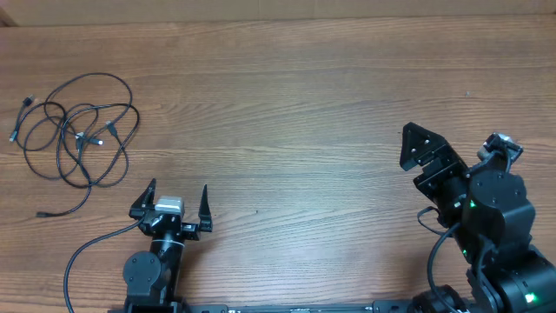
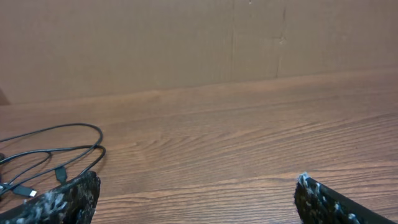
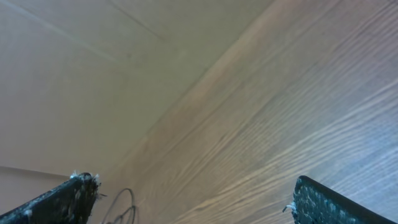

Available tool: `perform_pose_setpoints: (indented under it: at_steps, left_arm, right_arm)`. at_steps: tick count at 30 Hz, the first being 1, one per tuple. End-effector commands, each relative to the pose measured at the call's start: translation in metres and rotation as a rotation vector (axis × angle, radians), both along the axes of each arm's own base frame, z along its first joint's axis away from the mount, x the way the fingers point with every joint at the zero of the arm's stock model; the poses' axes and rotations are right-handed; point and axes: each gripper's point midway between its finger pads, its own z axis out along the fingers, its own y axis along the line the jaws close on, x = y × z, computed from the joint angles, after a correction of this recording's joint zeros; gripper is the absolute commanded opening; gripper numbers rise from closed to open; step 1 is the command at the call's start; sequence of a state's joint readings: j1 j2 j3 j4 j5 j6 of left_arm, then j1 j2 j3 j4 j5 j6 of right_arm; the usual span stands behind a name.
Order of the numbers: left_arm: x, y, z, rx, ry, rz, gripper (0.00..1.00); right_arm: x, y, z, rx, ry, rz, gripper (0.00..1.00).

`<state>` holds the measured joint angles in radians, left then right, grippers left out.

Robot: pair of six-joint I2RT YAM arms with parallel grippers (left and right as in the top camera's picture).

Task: Untangle cables

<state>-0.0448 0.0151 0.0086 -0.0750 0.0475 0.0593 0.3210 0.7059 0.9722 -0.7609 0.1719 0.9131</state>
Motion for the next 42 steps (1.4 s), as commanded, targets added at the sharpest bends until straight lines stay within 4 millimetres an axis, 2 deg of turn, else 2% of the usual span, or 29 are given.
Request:
perform_pose_setpoints:
  at_steps: [1, 8, 14, 25, 31, 37, 42]
  left_arm:
    - [0.0, 0.002, 0.001, -0.003, -0.007, 0.009, 0.99]
    - [0.0, 0.002, 0.001, -0.003, -0.007, 0.009, 0.99]
    - [0.0, 0.002, 0.001, -0.003, -0.007, 0.009, 0.99]
    - [0.0, 0.002, 0.001, -0.003, -0.007, 0.009, 0.99]
    - [0.0, 0.002, 0.001, -0.003, -0.007, 0.009, 1.0]
    - [0.0, 0.002, 0.001, -0.003, -0.007, 0.009, 0.99]
    - [0.0, 0.002, 0.001, -0.003, -0.007, 0.009, 1.0]
  right_arm:
    - [0.0, -0.002, -0.007, -0.011, 0.025, -0.008, 1.0]
    - [-0.003, -0.003, -0.02, -0.03, 0.081, -0.008, 1.0]
    - [-0.018, -0.008, -0.048, -0.057, 0.164, -0.008, 1.0]
    - [-0.05, -0.018, -0.072, -0.039, 0.11, -0.008, 1.0]
    - [-0.064, -0.023, -0.097, -0.032, 0.087, -0.008, 1.0]
    - [-0.07, -0.025, -0.118, -0.029, 0.079, -0.01, 1.0]
    - [-0.072, -0.036, -0.132, -0.024, 0.068, -0.061, 1.0]
